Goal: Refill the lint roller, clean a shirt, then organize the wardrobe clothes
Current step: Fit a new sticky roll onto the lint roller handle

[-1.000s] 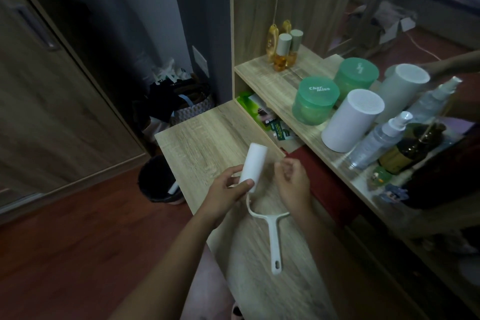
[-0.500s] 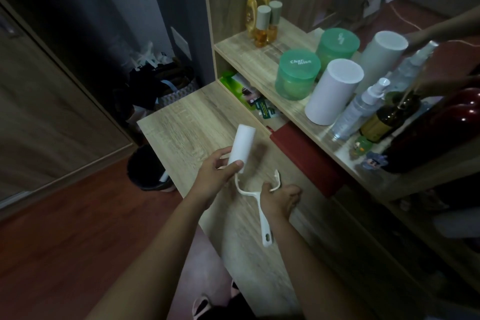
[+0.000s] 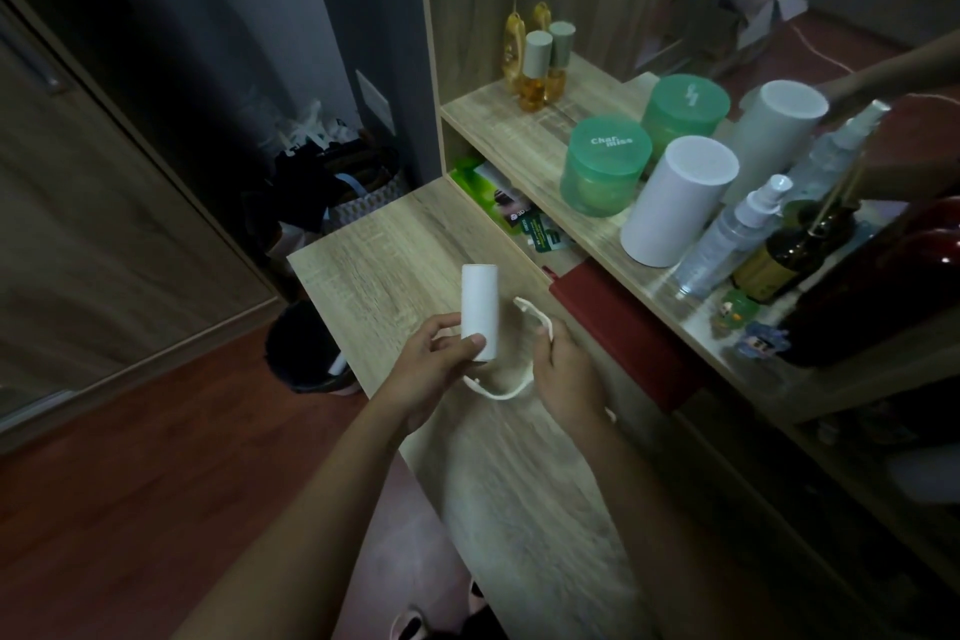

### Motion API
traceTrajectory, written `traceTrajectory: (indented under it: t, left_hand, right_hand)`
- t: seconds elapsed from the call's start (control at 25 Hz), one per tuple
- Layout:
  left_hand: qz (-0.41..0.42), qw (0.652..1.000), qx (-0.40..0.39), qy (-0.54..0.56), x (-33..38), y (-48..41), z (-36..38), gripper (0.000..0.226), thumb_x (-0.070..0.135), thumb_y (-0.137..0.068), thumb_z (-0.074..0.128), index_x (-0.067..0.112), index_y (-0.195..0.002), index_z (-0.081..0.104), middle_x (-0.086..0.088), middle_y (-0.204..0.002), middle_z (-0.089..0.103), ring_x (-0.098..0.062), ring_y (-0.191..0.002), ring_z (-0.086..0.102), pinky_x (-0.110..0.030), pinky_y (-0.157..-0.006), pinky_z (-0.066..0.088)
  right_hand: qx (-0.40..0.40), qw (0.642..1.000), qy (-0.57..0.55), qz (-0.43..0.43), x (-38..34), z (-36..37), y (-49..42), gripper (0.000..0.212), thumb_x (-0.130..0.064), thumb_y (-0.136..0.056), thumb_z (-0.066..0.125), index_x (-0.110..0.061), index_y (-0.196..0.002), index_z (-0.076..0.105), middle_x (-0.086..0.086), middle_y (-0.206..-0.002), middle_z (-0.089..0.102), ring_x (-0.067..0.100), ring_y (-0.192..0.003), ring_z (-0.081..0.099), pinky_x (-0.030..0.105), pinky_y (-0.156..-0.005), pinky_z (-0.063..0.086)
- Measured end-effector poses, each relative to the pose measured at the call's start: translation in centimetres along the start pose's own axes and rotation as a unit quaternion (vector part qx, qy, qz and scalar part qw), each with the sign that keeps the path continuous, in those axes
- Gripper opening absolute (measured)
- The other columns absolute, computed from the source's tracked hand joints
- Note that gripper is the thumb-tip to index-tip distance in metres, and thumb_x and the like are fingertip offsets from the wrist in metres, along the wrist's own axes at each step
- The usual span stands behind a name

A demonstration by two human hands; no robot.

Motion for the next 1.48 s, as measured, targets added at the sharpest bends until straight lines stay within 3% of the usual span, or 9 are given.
traceTrajectory:
  t: [0.12,0.28,0.52,0.68,0.92,1.0,1.12,1.32,1.48]
  left_hand:
    - [0.003,1.0,-0.008,-0.014,0.2,-0.1,-0.2,0.029,0.004,-0.088,0.062,0.009,-0.115,0.052,-0.02,-0.089,0.066,-0.022,-0.067,0.067,-0.025,-0.065,0.053]
    - [-0.007,0.998,-0.038,-0.049,0.1,0.2,-0.2,0.027,0.009,-0.089,0.062,0.016,-0.113,0.052,-0.003,-0.074,0.067,-0.012,-0.064,0.066,-0.021,-0.06,0.045]
    - [-0.033,0.996,-0.066,-0.041,-1.2,0.3,-0.7,0.024,0.014,-0.09,0.061,0.022,-0.111,0.054,-0.013,-0.087,0.049,-0.023,-0.081,0.05,-0.025,-0.064,0.044]
    - [-0.034,0.996,-0.079,-0.035,-1.2,0.5,-0.5,0.044,0.013,-0.089,0.061,0.019,-0.129,0.045,-0.016,-0.091,0.046,-0.024,-0.08,0.051,-0.025,-0.061,0.046]
    - [-0.004,0.987,-0.098,-0.131,-0.4,0.7,-0.6,0.093,0.005,-0.087,0.062,0.057,-0.14,0.005,-0.011,-0.08,0.053,-0.013,-0.063,0.055,-0.024,-0.058,0.046]
    - [0.013,0.98,-0.104,-0.172,0.1,0.9,-0.4,0.103,0.01,-0.084,0.066,0.064,-0.136,-0.005,-0.019,-0.091,0.061,-0.017,-0.071,0.059,-0.027,-0.062,0.048]
    - [0.032,0.972,-0.104,-0.209,0.9,1.1,-0.1,0.101,0.013,-0.082,0.069,0.074,-0.127,0.002,-0.025,-0.114,0.06,-0.022,-0.079,0.06,-0.025,-0.063,0.05]
    - [-0.002,0.983,-0.105,-0.148,0.6,1.1,0.1,0.089,0.013,-0.079,0.063,0.06,-0.136,0.012,-0.013,-0.097,0.063,-0.019,-0.074,0.064,-0.031,-0.061,0.049]
    - [-0.032,0.99,-0.094,-0.1,0.0,0.5,-0.4,0.089,0.013,-0.077,0.061,0.056,-0.14,0.014,-0.014,-0.102,0.062,-0.023,-0.078,0.066,-0.035,-0.066,0.05]
  right_hand:
    - [-0.005,0.998,0.018,-0.056,-1.5,-0.6,-1.0,0.032,-0.031,-0.097,0.034,-0.016,-0.115,0.056,0.007,-0.083,0.065,0.024,-0.076,0.061,0.033,-0.064,0.047]
    - [-0.02,0.995,0.032,-0.095,-2.9,-1.2,-1.7,0.03,-0.029,-0.097,0.037,-0.018,-0.116,0.057,-0.001,-0.069,0.056,0.022,-0.064,0.056,0.028,-0.056,0.037]
    - [-0.043,0.99,0.056,-0.121,-4.3,-1.9,-1.7,0.029,-0.031,-0.098,0.035,-0.017,-0.112,0.056,-0.004,-0.069,0.052,0.018,-0.066,0.049,0.027,-0.058,0.028]
    - [-0.055,0.988,0.063,-0.128,-4.7,-1.9,-1.7,0.031,-0.032,-0.098,0.034,-0.021,-0.12,0.053,0.0,-0.073,0.058,0.019,-0.067,0.052,0.028,-0.058,0.033]
    - [-0.077,0.982,0.083,-0.152,-4.8,-1.1,-1.6,0.034,-0.034,-0.097,0.035,-0.024,-0.127,0.05,0.006,-0.076,0.066,0.022,-0.07,0.061,0.03,-0.061,0.042]
    - [-0.078,0.98,0.086,-0.161,-4.9,-1.1,-1.5,0.034,-0.033,-0.097,0.036,-0.024,-0.127,0.05,0.007,-0.075,0.066,0.021,-0.067,0.06,0.03,-0.059,0.039]
    - [-0.083,0.979,0.091,-0.163,-5.0,-0.8,-1.4,0.033,-0.033,-0.097,0.037,-0.024,-0.127,0.05,0.008,-0.074,0.065,0.021,-0.066,0.058,0.03,-0.058,0.039]
    - [-0.088,0.98,0.077,-0.163,-5.0,-0.8,-1.5,0.034,-0.034,-0.097,0.036,-0.026,-0.127,0.05,0.005,-0.071,0.063,0.021,-0.067,0.059,0.029,-0.057,0.039]
    - [-0.09,0.979,0.062,-0.17,-5.6,-1.0,-1.3,0.032,-0.033,-0.097,0.037,-0.026,-0.125,0.052,0.004,-0.071,0.063,0.021,-0.066,0.059,0.03,-0.058,0.039]
Point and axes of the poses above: each hand's wrist, its own y-axis away from the middle knuckle, its own z-axis out of the palm, x = y × z, the point moved 9 cm from there along -y, towards the middle knuckle
